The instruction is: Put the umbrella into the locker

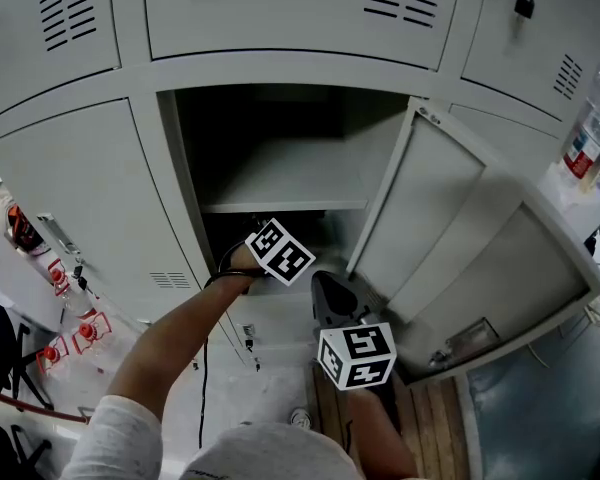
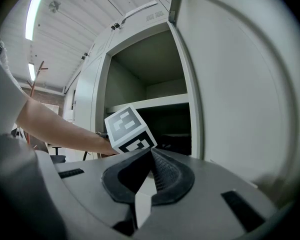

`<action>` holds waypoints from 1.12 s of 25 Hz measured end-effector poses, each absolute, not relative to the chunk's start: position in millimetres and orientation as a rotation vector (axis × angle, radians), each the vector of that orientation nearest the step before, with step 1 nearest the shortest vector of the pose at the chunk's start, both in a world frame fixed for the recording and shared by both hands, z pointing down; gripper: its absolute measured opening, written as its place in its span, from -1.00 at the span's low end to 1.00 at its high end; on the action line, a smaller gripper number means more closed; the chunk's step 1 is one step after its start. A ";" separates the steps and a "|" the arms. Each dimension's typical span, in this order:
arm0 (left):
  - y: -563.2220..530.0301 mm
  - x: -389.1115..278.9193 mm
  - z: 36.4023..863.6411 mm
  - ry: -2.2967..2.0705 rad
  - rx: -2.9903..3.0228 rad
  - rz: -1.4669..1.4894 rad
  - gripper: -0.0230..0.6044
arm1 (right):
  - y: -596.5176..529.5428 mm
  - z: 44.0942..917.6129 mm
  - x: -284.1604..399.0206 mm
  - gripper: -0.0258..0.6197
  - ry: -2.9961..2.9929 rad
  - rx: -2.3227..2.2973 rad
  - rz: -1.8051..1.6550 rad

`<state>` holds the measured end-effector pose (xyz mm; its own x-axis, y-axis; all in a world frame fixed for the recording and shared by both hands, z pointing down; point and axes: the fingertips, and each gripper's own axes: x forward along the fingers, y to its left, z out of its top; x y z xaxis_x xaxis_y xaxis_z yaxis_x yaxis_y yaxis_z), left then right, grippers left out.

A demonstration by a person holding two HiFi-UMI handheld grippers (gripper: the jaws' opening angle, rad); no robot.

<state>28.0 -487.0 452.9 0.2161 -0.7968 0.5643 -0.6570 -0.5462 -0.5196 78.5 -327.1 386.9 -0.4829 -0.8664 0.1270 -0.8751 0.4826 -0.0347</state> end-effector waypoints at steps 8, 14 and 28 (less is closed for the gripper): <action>-474.2 32.1 442.1 1.450 -2.478 -1.085 -0.02 | -328.3 381.1 78.9 -0.91 -2.628 1.551 0.131; -464.4 29.5 438.2 1.457 -2.550 -1.011 -0.02 | -330.1 378.3 78.2 -0.91 -2.631 1.557 0.125; -438.7 18.9 423.6 1.533 -2.861 -0.686 -0.09 | -330.7 374.3 74.0 -0.91 -2.631 1.563 0.115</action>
